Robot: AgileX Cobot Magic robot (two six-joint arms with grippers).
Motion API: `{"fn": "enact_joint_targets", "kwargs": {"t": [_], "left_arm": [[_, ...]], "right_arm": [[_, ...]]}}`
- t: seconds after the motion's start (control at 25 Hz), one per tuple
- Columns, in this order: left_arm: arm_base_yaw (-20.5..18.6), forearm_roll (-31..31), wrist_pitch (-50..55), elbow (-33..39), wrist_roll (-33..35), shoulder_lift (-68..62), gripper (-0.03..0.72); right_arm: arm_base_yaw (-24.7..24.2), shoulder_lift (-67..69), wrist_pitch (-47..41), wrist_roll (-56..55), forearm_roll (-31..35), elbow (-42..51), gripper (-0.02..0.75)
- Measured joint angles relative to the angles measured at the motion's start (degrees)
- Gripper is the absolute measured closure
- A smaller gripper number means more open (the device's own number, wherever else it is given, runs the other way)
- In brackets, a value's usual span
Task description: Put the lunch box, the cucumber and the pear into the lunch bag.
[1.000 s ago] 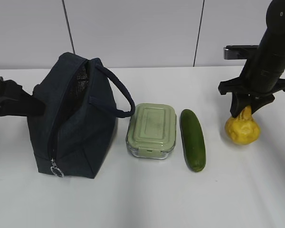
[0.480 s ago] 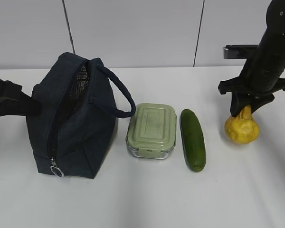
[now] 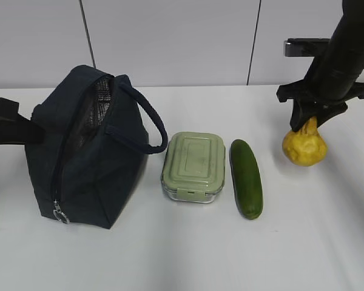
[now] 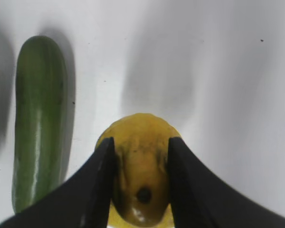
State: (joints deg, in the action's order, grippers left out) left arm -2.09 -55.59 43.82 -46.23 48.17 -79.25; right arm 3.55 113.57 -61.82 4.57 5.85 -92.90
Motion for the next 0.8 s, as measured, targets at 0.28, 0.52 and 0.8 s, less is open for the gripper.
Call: {"fn": "enact_joint_targets", "kwargs": {"t": [0.28, 0.52, 0.8], "left_arm": [[0.0, -0.9, -1.3, 1.4, 0.0, -0.6, 0.685], [0.0, -1.0, -1.8, 1.5, 0.0, -0.6, 0.685], [0.0, -1.0, -1.9, 1.5, 0.0, -0.6, 0.685]], "right_arm": [[0.0, 0.0, -0.9, 3.4, 6.3, -3.2, 0.474], [0.0, 0.0, -2.3, 6.1, 10.8, -5.4, 0.474], [0.0, 0.0, -5.3, 10.3, 19.8, -9.9, 0.474]]}}
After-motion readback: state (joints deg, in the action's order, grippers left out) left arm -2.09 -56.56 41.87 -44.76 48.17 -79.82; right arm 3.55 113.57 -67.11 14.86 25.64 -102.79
